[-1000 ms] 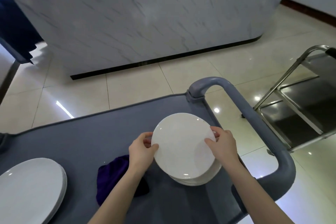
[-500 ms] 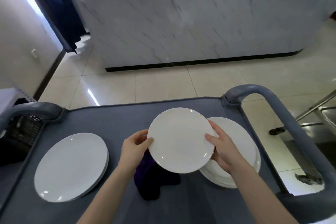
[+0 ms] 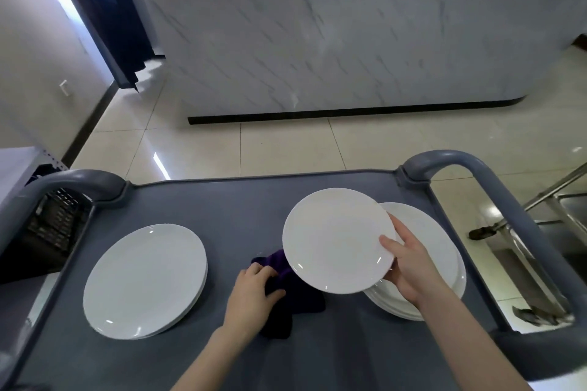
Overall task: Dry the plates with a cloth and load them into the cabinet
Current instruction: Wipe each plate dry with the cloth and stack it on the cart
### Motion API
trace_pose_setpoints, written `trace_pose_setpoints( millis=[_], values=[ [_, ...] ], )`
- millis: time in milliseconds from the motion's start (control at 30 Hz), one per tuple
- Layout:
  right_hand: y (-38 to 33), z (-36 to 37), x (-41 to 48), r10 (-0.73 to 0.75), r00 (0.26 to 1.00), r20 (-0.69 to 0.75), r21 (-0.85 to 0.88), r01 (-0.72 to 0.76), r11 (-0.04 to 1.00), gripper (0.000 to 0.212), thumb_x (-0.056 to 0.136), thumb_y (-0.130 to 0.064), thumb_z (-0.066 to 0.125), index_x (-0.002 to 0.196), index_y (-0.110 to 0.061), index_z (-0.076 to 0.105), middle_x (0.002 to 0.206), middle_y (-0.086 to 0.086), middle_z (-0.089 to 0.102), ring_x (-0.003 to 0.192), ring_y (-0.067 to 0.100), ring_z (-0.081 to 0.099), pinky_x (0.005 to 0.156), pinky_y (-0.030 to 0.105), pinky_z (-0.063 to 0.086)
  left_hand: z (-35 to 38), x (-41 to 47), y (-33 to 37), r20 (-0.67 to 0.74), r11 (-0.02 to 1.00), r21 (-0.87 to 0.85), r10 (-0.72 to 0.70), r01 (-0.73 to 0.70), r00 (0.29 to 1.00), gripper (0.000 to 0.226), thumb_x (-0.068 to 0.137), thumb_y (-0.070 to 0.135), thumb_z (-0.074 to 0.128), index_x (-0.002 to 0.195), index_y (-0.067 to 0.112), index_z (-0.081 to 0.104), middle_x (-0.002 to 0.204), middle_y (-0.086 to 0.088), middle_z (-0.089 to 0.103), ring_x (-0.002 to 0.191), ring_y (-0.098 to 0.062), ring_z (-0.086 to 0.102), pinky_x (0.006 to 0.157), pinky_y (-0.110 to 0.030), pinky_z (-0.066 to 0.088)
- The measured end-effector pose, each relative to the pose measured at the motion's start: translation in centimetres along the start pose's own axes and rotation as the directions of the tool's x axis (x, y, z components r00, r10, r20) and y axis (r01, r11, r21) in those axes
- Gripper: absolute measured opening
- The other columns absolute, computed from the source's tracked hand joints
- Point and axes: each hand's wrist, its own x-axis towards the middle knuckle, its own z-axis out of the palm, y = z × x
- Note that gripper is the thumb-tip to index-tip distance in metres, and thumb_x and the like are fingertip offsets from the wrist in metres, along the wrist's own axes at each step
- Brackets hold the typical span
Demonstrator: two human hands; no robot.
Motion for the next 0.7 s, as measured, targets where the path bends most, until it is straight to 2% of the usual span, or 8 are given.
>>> trace_pose_setpoints(
  millis=[100,200,333,467,533,600,633,700],
  values=[
    [0.0,0.0,-0.5,-0.016,1.0,-0.007,-0.015,0.016,1.0,0.046,0.098,-0.009,0.052,0.119,-0.048,0.064,0.11,-0.011,0.073,0.107,0.027,0.065,0.068,0.042,0.06,-2.0,0.4,-0.4,-0.053,0.966,-0.246,-0.09,0.074,0.995,0.013,0.083,0.023,0.075,0.092,0.025,0.065,0.093,0.009,0.061,0.088,-0.013,0.058,0.079,-0.029,0.047],
    [-0.1,0.1,-0.9,-0.029,0.999,-0.013,-0.027,0.029,0.999,0.046,0.098,-0.009,0.052,0.115,-0.05,0.065,0.108,-0.013,0.073,0.105,0.026,0.065,0.065,0.041,0.06,-4.8,0.6,-0.7,-0.132,0.925,-0.358,-0.184,0.126,0.974,0.008,0.086,0.023,0.072,0.09,0.028,0.067,0.093,0.003,0.067,0.085,-0.013,0.064,0.08,-0.034,0.052],
    [-0.3,1.5,-1.4,-0.062,0.998,0.01,-0.065,0.063,0.996,0.045,0.099,-0.009,0.052,0.113,-0.051,0.063,0.103,-0.014,0.073,0.097,0.02,0.067,0.061,0.037,0.06,-8.8,0.3,0.2,-0.33,0.873,-0.486,-0.226,0.04,0.917,0.011,0.085,0.025,0.073,0.094,0.029,0.067,0.095,0.008,0.068,0.086,-0.01,0.065,0.077,-0.034,0.055],
    [0.6,4.7,-1.9,-0.067,0.996,0.065,-0.077,0.072,0.994,0.034,0.099,-0.007,0.051,0.118,-0.032,0.062,0.095,-0.009,0.076,0.082,0.017,0.074,0.055,0.029,0.056,-10.1,-0.3,3.1,-0.445,0.926,-0.325,0.027,-0.189,0.895,0.019,0.083,0.026,0.076,0.1,0.028,0.067,0.101,0.016,0.057,0.092,0.001,0.057,0.081,-0.024,0.047],
    [0.9,6.5,-2.2,-0.075,0.991,0.109,-0.048,0.081,0.996,0.03,0.099,-0.003,0.049,0.118,-0.02,0.066,0.1,0.002,0.077,0.085,0.021,0.074,0.058,0.03,0.057,-9.2,-0.8,4.7,-0.353,0.95,-0.123,0.227,-0.286,0.908,0.025,0.083,0.032,0.075,0.106,0.028,0.068,0.124,0.019,0.052,0.114,-0.001,0.049,0.097,-0.028,0.04],
    [0.9,7.9,-2.5,-0.106,0.986,0.129,0.004,0.106,0.994,0.032,0.098,0.001,0.048,0.117,-0.016,0.067,0.104,0.009,0.076,0.091,0.027,0.073,0.062,0.035,0.059,-7.6,-1.2,5.5,-0.18,0.926,0.142,0.372,-0.35,0.911,0.035,0.089,0.046,0.063,0.122,0.034,0.062,0.153,0.021,0.031,0.143,-0.007,0.023,0.116,-0.035,0.018],
    [0.7,8.3,-2.5,-0.124,0.984,0.127,0.032,0.121,0.992,0.033,0.097,0.002,0.048,0.116,-0.016,0.068,0.105,0.01,0.075,0.092,0.028,0.073,0.062,0.036,0.059,-6.9,-1.4,5.6,-0.106,0.913,0.188,0.384,-0.361,0.917,0.04,0.093,0.05,0.054,0.13,0.036,0.054,0.159,0.023,0.018,0.148,-0.005,0.009,0.12,-0.036,0.008],
    [0.1,8.9,-2.6,-0.149,0.982,0.115,0.065,0.142,0.988,0.033,0.097,0.002,0.048,0.113,-0.018,0.07,0.104,0.01,0.075,0.091,0.027,0.073,0.062,0.036,0.06,-6.2,-2.0,5.9,-0.052,0.919,0.118,0.384,-0.376,0.922,0.045,0.099,0.047,0.042,0.143,0.039,0.038,0.16,0.027,0.007,0.148,0.003,-0.002,0.122,-0.034,0.002]
  ],
)
